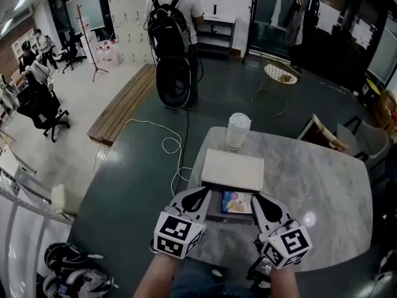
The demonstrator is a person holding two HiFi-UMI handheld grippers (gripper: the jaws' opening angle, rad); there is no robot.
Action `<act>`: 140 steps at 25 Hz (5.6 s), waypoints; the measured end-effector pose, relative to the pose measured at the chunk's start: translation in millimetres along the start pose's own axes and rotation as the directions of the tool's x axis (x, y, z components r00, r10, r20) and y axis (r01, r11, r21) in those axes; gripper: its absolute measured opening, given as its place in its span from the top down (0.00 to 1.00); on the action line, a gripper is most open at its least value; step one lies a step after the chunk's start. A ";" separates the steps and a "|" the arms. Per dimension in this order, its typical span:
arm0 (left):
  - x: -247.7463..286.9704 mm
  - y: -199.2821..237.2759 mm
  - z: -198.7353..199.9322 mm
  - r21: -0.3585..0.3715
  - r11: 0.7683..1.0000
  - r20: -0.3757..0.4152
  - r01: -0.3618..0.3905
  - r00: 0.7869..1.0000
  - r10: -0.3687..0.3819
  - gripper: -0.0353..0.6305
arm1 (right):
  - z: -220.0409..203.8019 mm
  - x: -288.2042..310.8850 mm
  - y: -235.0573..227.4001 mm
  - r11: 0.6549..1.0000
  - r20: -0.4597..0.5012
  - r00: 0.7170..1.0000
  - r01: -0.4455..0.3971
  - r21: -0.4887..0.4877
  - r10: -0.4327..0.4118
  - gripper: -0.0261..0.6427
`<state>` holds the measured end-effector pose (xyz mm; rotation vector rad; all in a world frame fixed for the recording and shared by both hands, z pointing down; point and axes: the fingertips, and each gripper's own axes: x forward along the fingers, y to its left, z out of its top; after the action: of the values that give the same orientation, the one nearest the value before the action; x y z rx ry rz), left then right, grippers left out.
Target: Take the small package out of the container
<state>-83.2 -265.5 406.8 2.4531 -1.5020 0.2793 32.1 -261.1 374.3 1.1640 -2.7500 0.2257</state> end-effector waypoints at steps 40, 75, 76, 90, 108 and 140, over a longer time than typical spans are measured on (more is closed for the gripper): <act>120.1 -25.3 -170.0 -0.542 0.839 -0.642 -0.034 0.661 -0.388 0.66 | -105.5 21.7 -142.4 0.950 -0.252 0.953 0.225 0.219 -0.168 0.92; 113.2 -59.0 -111.8 -0.406 0.876 -0.375 0.259 0.827 -0.418 0.74 | -97.3 11.9 -145.5 0.923 -0.207 0.957 0.257 0.286 -0.202 0.92; 113.6 -60.0 -109.8 -0.397 0.879 -0.349 0.264 0.842 -0.411 0.75 | -97.2 10.2 -145.3 0.921 -0.204 0.957 0.261 0.289 -0.207 0.92; 117.7 -70.3 -100.4 -0.466 0.849 -0.177 0.248 0.914 -0.364 0.75 | -97.4 -21.1 -149.8 0.880 -0.172 0.943 0.327 0.344 -0.284 0.92; 120.1 -63.9 -122.6 -0.642 0.766 -0.493 0.033 0.747 -0.446 0.81 | -62.0 -45.3 -176.3 0.882 -0.110 0.922 0.386 0.269 -0.370 0.92; 22.7 19.2 17.2 -0.479 0.828 0.061 0.291 0.952 -0.299 0.82 | 7.3 -27.6 -126.9 0.955 0.009 0.963 0.266 0.132 -0.270 0.92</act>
<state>-89.6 -298.3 399.3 2.2096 -1.0005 -0.1274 142.0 -330.5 372.1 1.5675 -2.5928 0.3612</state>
